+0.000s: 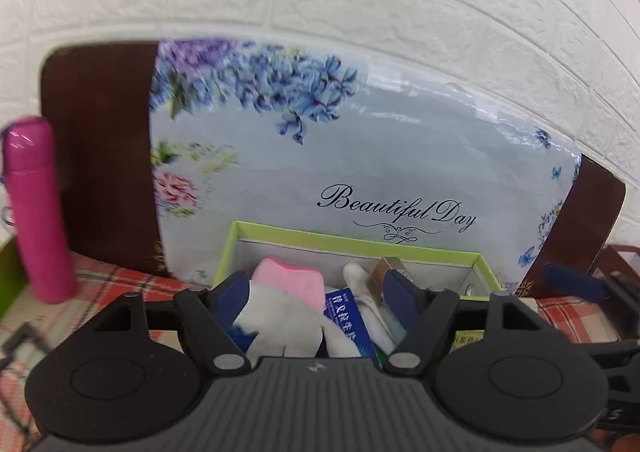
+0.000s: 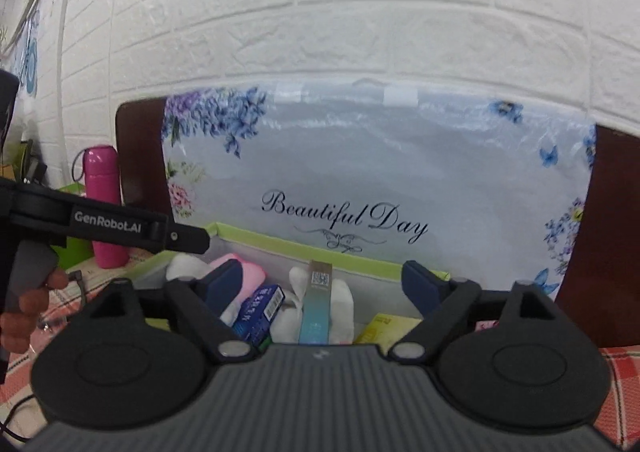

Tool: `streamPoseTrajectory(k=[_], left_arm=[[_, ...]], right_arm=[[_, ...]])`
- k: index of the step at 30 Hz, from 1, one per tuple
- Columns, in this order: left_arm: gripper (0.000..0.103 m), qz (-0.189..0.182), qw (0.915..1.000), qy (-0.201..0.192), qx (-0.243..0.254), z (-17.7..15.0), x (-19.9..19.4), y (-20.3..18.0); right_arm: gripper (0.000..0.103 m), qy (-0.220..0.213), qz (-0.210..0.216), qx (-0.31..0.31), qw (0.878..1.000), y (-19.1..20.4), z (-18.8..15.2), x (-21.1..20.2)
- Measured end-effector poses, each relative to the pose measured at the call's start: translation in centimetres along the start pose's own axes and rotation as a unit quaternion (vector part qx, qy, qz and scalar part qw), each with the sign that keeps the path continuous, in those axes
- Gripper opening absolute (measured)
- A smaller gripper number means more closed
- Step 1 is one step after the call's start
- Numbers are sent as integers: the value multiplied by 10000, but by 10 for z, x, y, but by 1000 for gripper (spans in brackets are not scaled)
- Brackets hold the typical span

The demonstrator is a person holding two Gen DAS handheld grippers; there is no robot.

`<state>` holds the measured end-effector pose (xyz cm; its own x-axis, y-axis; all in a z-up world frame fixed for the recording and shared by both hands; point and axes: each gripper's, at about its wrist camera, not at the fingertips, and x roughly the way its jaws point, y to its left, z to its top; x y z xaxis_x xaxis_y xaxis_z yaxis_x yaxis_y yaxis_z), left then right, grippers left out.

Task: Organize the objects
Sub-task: 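Drop the glove and toothbrush box into the lime-green box, open both tools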

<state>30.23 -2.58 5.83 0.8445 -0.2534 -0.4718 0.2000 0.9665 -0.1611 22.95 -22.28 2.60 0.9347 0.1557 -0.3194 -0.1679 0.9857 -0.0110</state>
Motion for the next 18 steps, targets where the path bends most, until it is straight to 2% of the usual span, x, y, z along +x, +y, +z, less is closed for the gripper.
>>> streamPoseTrajectory(k=[3,12,18], left_arm=[[84,215,9997,105,112,-3,-30,-7],[85,214,9989,277,300,-46,-105,-25],[85,-1,9991,369,199,-76,-136,-28]], right_arm=[[103,-217,19,-96,9997,8,5,-38],[103,-286,-49,-179,9994,34,-14,-134],[103,-167,34,24,9999,49,-39,-173]])
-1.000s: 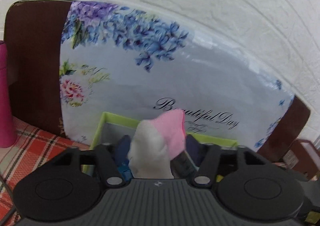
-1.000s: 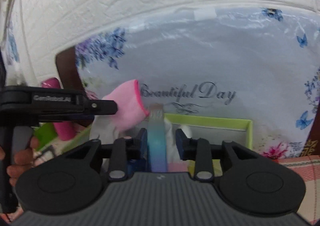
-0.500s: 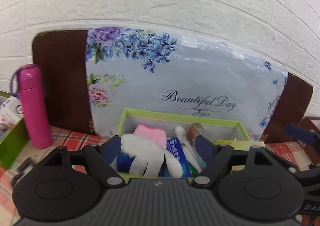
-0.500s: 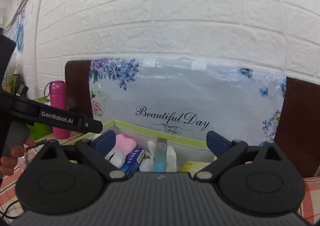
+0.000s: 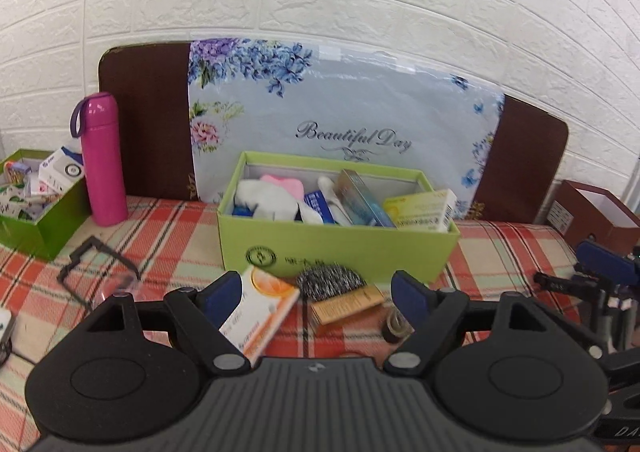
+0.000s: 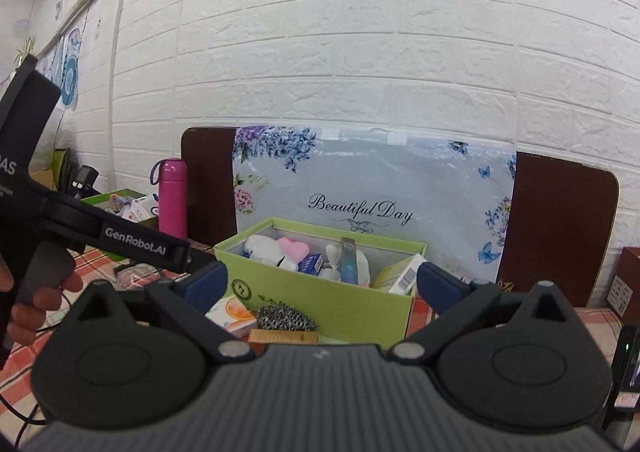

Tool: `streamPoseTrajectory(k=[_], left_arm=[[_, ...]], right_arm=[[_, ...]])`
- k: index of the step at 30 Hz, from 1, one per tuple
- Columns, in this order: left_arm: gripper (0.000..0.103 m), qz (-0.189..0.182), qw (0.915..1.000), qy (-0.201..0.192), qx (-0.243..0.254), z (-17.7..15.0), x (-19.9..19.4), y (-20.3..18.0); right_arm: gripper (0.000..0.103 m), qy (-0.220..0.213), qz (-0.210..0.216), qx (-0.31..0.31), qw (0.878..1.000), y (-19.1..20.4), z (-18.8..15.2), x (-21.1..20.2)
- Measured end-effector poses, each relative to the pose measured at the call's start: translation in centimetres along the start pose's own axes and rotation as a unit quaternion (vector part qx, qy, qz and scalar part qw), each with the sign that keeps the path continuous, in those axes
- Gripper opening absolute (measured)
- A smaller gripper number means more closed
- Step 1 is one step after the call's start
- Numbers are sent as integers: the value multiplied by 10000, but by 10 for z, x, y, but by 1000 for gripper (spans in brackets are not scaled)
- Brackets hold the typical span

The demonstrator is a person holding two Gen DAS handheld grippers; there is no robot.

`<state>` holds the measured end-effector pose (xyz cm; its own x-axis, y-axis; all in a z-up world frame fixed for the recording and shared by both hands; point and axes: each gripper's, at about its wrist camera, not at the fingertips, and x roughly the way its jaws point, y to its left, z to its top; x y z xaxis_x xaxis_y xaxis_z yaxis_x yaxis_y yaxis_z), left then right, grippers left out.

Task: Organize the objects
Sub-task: 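Drop the glove and toothbrush box into the lime-green box, open both tools, then grasp the white-orange medicine box with the left tool while the right tool grasps the gold box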

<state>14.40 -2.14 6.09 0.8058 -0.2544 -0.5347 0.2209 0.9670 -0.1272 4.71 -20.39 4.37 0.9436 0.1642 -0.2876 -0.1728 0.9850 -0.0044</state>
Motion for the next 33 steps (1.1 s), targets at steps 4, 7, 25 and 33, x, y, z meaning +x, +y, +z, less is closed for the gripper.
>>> streamPoseTrajectory(k=[4,7,25,33], left_arm=[[85,-69,9998,62,-174,-23,-14,6],[85,24,9993,113,-352,-41,-23,16],[84,256,9957,460,-757,-96,-35,62],[85,86,9987,250,-437,-74,-7,59]], right_arm=[[103,179,75,64,9998,13,-22,-15],[103,338,179,33,9993,23,-37,-20],[42,1139,1064,-342,9872,86,-64,26],[35,1447,874,-154,9855,62,-94,-19]])
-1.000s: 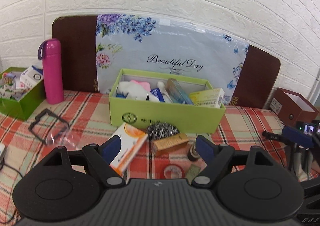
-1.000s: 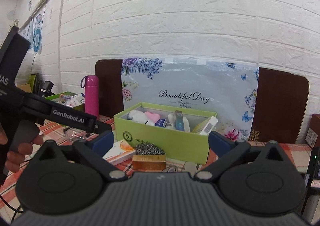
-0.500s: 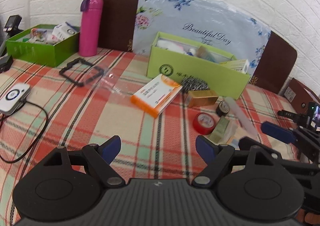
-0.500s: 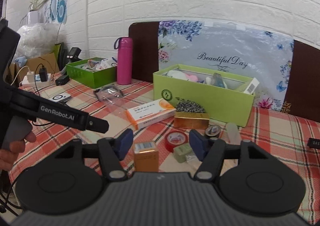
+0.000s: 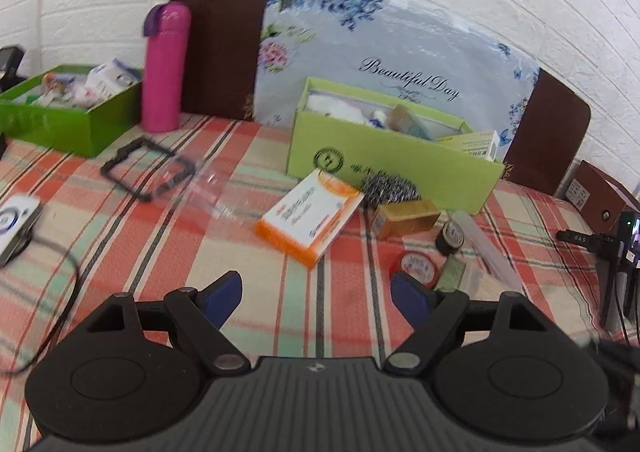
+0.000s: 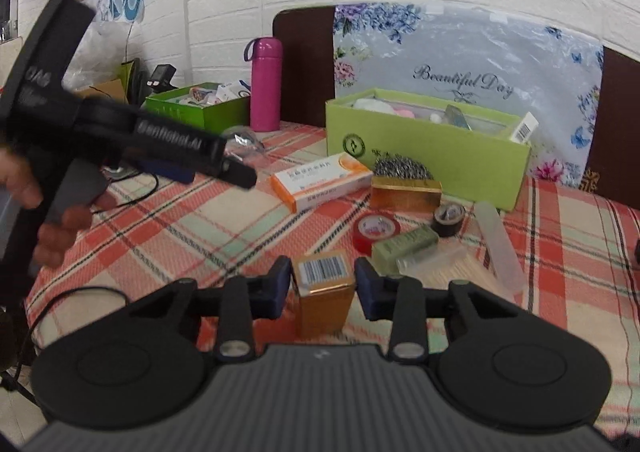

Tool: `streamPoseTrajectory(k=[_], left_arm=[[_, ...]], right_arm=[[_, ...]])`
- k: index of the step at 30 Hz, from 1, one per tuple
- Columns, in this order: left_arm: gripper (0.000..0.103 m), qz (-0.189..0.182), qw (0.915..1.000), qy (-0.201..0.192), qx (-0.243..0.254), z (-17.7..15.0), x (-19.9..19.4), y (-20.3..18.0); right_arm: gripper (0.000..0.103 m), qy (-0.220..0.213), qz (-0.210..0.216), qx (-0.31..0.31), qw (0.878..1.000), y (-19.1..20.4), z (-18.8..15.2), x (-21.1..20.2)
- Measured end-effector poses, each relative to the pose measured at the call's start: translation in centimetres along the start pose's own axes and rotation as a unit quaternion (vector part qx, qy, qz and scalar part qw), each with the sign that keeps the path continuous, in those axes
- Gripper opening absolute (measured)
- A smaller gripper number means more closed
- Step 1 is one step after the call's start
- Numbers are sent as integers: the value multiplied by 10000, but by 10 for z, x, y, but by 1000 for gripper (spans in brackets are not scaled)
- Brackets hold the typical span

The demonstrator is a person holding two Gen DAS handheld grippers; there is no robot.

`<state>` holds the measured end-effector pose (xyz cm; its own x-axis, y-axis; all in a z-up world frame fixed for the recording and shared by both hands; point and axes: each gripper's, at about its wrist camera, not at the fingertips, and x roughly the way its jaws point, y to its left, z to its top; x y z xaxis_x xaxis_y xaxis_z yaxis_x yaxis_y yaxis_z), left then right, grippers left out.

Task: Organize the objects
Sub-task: 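Grasp the white-orange medicine box with the left tool while the right tool grasps the gold box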

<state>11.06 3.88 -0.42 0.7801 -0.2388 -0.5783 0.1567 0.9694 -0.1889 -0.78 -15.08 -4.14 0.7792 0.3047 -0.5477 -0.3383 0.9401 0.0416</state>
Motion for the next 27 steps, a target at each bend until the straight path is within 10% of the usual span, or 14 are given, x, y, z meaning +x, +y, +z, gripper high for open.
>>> streamPoseTrajectory(k=[23,27], left_arm=[[94,183,9862,774,1453,38,160,-14],[72,77,9858,728,1511,33,149,-17]], right_arm=[[64,322,92,799,9962,-27,-25,11],[63,438,96,377,9983,-13,-24,20]])
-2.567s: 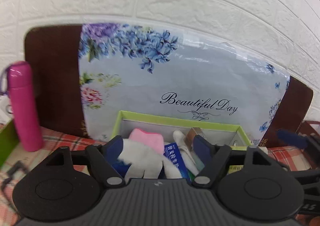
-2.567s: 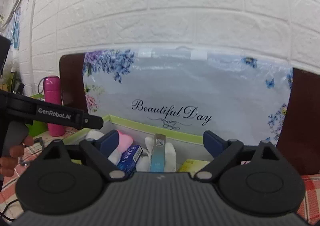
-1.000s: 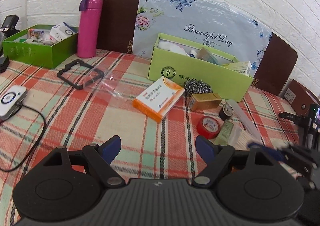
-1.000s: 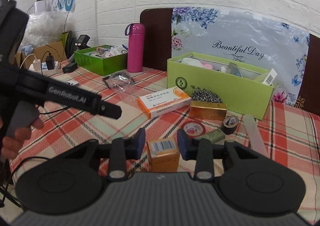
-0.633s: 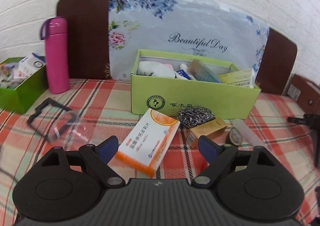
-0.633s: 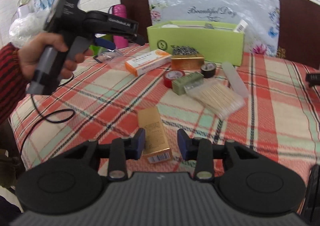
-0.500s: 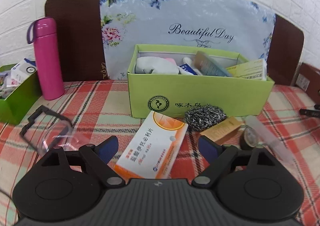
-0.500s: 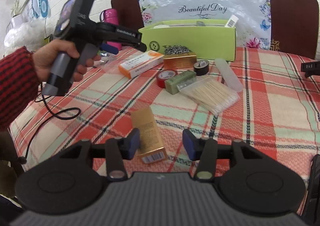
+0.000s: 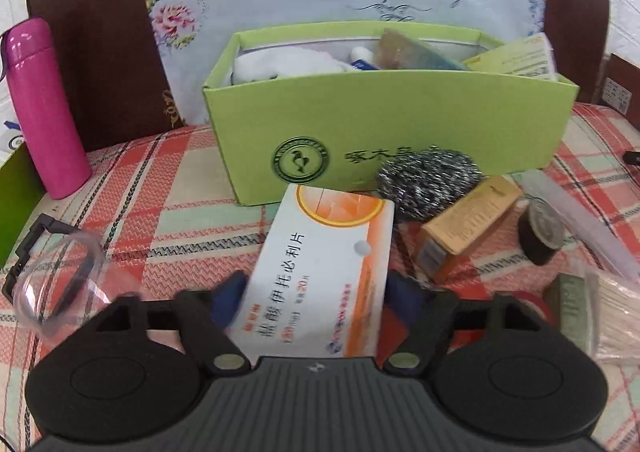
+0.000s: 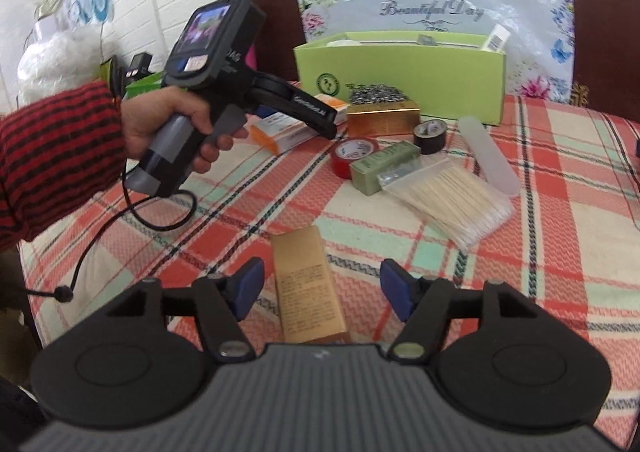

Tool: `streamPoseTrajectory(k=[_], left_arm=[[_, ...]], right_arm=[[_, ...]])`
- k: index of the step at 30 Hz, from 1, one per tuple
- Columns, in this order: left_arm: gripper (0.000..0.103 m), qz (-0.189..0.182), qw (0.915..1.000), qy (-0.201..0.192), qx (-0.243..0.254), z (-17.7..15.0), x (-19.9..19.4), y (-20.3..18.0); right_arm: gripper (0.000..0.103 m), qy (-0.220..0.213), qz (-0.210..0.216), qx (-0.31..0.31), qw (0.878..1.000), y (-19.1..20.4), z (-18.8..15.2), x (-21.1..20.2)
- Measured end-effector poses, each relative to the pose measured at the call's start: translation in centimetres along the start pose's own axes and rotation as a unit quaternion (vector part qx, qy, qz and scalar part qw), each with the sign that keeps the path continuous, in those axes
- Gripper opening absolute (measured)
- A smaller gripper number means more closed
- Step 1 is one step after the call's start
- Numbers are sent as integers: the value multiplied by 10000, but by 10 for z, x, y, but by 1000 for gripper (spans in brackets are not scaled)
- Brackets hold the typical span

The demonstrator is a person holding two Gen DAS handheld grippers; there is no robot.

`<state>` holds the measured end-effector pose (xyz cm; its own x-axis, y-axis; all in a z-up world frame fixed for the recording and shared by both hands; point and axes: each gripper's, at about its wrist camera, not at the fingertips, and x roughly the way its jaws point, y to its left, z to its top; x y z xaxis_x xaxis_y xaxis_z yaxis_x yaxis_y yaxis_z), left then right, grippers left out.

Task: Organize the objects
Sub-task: 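Grasp the white-orange medicine box with the left tool while the right tool grasps the gold box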

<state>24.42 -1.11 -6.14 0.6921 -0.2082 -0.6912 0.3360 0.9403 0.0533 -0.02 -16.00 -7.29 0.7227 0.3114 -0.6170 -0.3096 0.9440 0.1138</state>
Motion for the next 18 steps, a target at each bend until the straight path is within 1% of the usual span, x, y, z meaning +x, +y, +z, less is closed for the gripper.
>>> streamPoseTrajectory(k=[1,2,3,4,5,8,9,11,13,15,17,18], left_arm=[[72,-76,9999,130,-58,-2,-3,-2],[72,-105,9996,229,-132,-5,-6,-4],[71,-116,9994,264,-166,-9,-11,-6],[71,-118,9993,301,-190,-15,-17,-10],[71,-135,9991,347,-195,-21,-24,-13],[71,-292,9987,355,-212,-42,-49,-25],[69,-347,9986,354,-181,-51,-59,-29],[69,-343,9986,354,-173,-69,-76,-35],[69,-455,9979,348,-286,-87,-92,-37],[69,-448,9980,262,-370,-100,-104,-39],[76,-356,9983,227,-396,-106,-110,-43],[81,-281,9987,214,-376,-107,-111,-45]], right_arm=[[60,58,-17,-104,9999,4,0,2],[52,116,-24,-196,9997,7,-1,3],[46,184,-46,-280,9994,10,-3,5],[37,223,-115,-329,9991,13,-4,6],[32,238,-184,-362,9989,15,-6,5],[32,313,-201,-341,9987,18,-9,0],[32,340,-211,-373,9985,19,-10,-4],[31,385,-243,-428,9980,21,-15,-11],[31,417,-260,-446,9978,22,-19,-18],[31,433,-248,-463,9977,24,-21,-23],[32,377,-274,-502,9977,26,-22,-26],[32,349,-287,-526,9976,26,-21,-26]])
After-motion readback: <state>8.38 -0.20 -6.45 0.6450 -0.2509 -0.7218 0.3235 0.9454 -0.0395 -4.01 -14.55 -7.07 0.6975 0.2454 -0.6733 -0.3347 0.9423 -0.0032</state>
